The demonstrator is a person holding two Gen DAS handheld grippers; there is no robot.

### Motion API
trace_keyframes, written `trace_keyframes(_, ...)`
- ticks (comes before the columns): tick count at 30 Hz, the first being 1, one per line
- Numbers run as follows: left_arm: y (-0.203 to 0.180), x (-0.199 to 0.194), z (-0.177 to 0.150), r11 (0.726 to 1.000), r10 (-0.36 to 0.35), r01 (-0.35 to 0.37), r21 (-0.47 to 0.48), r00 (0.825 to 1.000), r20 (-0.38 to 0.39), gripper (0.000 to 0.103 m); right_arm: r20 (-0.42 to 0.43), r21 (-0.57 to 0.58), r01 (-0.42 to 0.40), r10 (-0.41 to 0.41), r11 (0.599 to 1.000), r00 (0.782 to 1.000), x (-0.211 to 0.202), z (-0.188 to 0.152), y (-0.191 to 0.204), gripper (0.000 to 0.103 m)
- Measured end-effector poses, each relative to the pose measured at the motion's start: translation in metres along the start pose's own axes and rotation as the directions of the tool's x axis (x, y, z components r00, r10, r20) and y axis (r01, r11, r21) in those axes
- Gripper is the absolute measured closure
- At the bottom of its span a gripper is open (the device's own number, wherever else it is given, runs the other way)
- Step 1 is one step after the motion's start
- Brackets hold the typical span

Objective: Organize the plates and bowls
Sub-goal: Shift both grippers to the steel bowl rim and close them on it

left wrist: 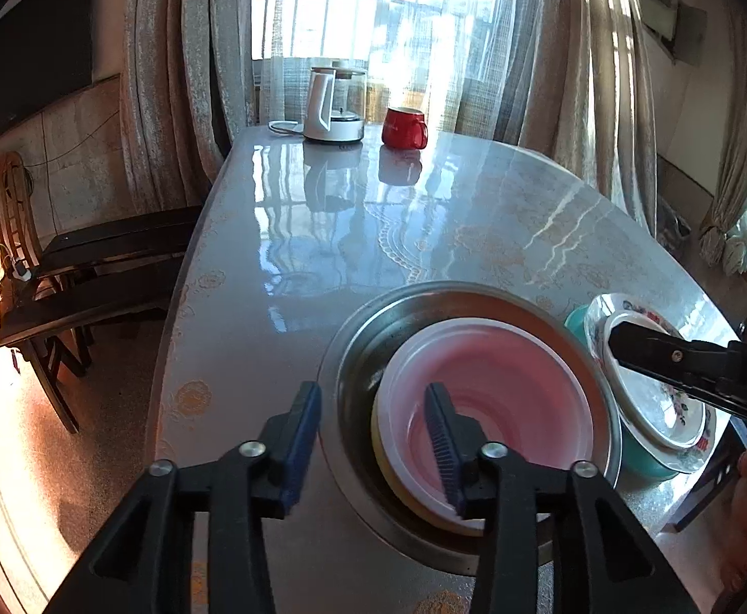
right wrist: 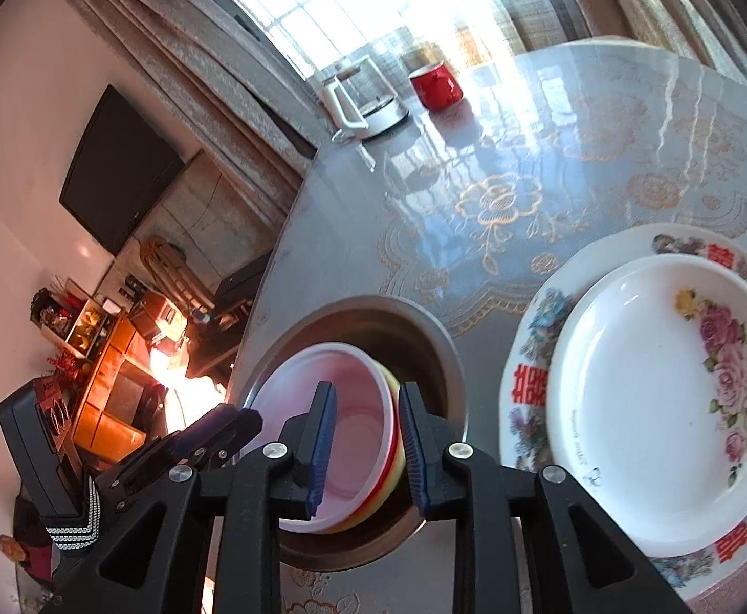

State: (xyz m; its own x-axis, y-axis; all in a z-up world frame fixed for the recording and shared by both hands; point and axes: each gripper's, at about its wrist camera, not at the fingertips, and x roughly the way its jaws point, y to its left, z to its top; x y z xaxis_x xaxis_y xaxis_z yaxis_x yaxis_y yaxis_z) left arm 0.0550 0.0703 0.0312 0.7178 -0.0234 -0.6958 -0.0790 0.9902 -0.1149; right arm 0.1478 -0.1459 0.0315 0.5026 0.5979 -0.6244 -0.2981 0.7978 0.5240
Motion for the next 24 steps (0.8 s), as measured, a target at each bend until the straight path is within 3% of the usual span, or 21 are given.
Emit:
trace_keyframes(2, 0.006, -0.004, 0.000, 1.000, 0.020, -0.020, -0.019, 1.000, 0.017, 0.046, 0.037, -0.002, 0.022, -0.022, 1.000, 0.999, -0.012, 0.000, -0.002, 0.074)
trace_keyframes(6, 0.024, -0.006, -0.003, 0.996, 0.008, -0.007, -0.088, 1.000, 0.012, 0.046, 0.002, 0.043, 0.035, -0.035, 0.998, 0.999, -0.017, -0.007, -0.011, 0.074)
trace_keyframes(9, 0.040, -0.004, -0.008, 0.985, -0.030, 0.028, -0.171, 0.999, -0.011, 0.047, -0.041, 0.090, 0.043, -0.039, 0.995, 0.998, -0.012, -0.014, -0.019, 0.074)
trace_keyframes(12, 0.052, 0.000, -0.011, 0.972, -0.055, 0.047, -0.230, 0.998, -0.029, 0.055, -0.069, 0.121, 0.034, -0.026, 0.992, 0.997, -0.007, -0.018, -0.025, 0.073)
trace_keyframes(14, 0.054, 0.002, -0.013, 0.972, -0.055, 0.044, -0.231, 0.998, -0.042, 0.068, -0.081, 0.122, 0.036, -0.026, 0.992, 0.996, -0.005, -0.021, -0.025, 0.073)
trace_keyframes(24, 0.043, 0.004, -0.013, 0.981, -0.088, 0.078, -0.180, 0.995, -0.051, 0.071, -0.137, 0.118, 0.047, -0.031, 0.992, 0.990, 0.010, -0.031, -0.022, 0.073)
